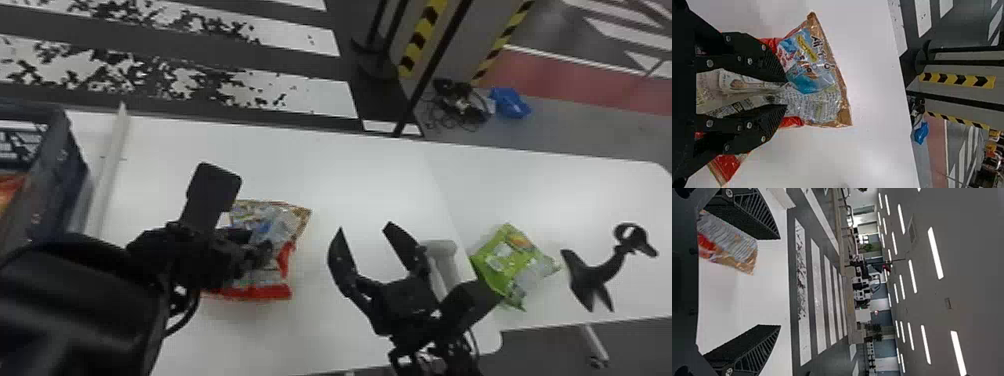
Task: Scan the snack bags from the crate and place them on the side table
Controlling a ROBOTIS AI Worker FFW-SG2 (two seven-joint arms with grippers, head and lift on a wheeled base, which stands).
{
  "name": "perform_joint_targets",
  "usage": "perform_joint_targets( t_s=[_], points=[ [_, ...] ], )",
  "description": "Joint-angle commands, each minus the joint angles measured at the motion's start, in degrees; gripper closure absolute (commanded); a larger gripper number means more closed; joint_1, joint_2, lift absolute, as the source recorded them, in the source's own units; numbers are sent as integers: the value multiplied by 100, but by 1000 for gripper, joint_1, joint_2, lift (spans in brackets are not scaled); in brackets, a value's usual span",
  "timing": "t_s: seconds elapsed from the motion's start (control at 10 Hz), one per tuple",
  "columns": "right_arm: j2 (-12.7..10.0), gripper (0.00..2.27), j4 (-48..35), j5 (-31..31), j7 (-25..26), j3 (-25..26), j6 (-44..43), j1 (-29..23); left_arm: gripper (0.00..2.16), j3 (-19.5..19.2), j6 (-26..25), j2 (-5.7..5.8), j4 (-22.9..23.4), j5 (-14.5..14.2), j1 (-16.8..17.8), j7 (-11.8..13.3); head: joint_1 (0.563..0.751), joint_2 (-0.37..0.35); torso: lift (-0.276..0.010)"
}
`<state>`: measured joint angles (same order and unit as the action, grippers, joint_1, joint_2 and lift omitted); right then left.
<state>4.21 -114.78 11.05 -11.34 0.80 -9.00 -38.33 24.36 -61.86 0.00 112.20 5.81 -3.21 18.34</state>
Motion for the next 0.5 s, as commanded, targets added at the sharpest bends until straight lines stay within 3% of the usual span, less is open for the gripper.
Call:
perform_joint_targets(
  t_s=[0.0,0.2,0.4],
  points=[
    [1,73,-9,3,0,8,-18,-26,29,-19,37,-15,39,-71,-39,-32,695,-312,-94],
    [10,73,-9,3,0,8,-18,-43,29,-72,37,-15,171,-80,-127,-41,695,-316,-94],
    [10,73,-18,3,0,8,-18,-52,29,-274,125,-15,698,-80,-311,-120,695,-310,-94]
  ],
)
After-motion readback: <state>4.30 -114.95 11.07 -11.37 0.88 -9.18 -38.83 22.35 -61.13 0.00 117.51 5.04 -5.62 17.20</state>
